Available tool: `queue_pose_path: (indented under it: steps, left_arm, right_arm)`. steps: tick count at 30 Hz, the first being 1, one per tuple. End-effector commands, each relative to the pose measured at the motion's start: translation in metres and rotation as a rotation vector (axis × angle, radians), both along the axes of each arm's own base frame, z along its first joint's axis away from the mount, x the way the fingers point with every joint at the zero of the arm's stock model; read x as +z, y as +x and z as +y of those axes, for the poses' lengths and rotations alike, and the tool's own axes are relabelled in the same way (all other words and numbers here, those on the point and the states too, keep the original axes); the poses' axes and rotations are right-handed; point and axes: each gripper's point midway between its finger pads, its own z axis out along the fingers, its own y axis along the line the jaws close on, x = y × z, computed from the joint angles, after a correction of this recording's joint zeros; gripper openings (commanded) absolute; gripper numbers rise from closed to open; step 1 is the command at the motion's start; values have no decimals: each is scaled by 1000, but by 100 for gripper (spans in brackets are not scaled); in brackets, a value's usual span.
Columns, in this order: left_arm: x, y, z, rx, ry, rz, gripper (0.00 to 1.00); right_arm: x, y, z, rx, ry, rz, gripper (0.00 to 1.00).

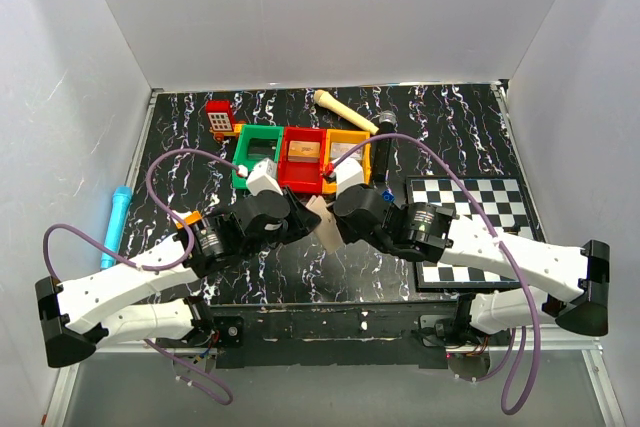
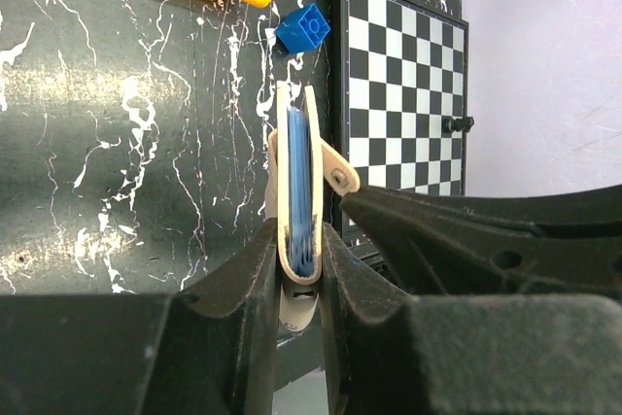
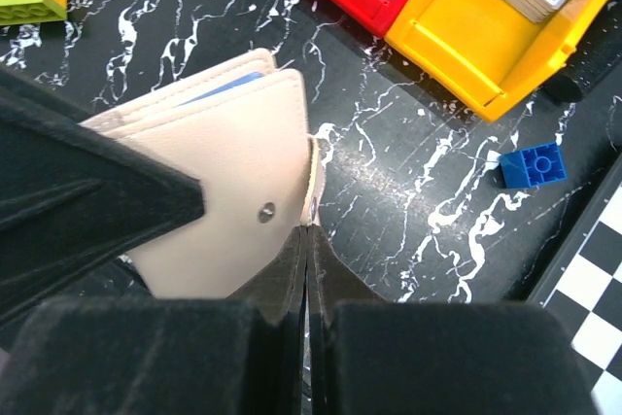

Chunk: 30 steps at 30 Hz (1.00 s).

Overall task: Take the credit cards out of the card holder
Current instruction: Open the card holder.

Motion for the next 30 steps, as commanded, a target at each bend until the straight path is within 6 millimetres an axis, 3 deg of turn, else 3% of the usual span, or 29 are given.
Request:
queue_pose_path:
  steps: [1,15,21,24,30]
  left_arm:
    - [8,-3,4,3,-29,-13,0]
    - [6,-6,8,-7,-29,-18,0]
    - [19,-1,18,-27,-40,-97,0]
    - [30,1,27,-57,-93,-148,0]
    - [32,3,30,-223,-182,-223,0]
  right_arm:
    - [9,9,-12,-40,13,-36,1]
    - [10,10,-17,-51,29,-27,1]
    - [8,10,-26,-70,44,9,1]
    - [11,10,-39,-85,71,23,14]
    - [31,7,-60,-73,124,13,41]
